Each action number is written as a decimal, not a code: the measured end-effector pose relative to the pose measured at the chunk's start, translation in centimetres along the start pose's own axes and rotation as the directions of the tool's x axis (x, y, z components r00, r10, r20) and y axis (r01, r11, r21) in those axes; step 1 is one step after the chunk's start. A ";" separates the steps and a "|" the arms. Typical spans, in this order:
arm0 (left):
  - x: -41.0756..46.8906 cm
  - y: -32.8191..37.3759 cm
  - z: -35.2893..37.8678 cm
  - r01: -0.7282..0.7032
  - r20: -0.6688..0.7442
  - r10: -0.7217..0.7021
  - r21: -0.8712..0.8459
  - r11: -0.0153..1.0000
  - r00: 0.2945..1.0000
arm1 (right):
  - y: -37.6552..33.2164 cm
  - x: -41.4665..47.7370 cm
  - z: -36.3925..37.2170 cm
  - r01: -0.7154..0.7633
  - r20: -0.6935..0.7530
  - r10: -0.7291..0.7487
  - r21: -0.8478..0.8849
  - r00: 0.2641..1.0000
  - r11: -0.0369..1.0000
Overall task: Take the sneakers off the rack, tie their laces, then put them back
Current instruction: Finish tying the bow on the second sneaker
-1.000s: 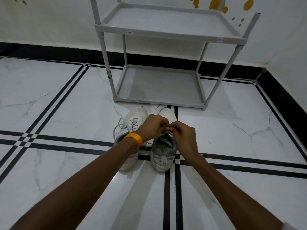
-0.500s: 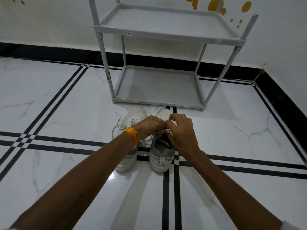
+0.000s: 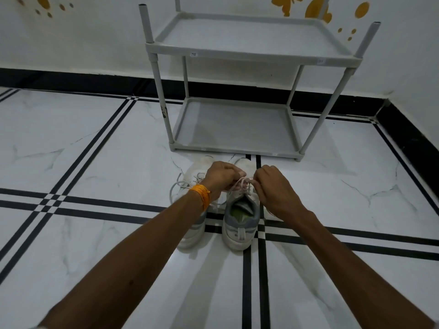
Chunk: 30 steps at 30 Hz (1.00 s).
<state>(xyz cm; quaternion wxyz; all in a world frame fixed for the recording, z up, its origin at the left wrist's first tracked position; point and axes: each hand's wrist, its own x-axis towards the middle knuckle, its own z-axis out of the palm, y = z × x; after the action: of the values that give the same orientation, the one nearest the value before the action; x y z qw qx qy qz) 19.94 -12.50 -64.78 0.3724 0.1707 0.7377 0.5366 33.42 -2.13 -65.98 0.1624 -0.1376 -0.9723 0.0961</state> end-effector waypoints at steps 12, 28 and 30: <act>0.2 -4.0 -3.4 -0.513 0.169 0.541 0.627 0.586 0.824 | 1.9 -4.3 1.6 -0.423 0.060 0.419 0.157 0.906 0.892; -0.6 -4.1 -1.6 -0.229 0.110 0.492 0.955 0.187 0.863 | 1.0 -2.8 2.5 -0.608 0.123 0.622 -0.133 0.773 0.783; -0.2 -4.4 -1.6 -0.243 0.147 0.493 0.960 0.137 0.857 | 1.3 -2.9 2.9 -0.692 0.197 0.680 -0.014 0.706 0.722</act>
<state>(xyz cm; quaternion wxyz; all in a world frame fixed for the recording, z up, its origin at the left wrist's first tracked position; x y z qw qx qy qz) 19.51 -15.33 -68.54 -0.0339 0.4809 0.8740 0.0608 35.31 -2.18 -69.82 0.0263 -0.4742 -0.8589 0.1916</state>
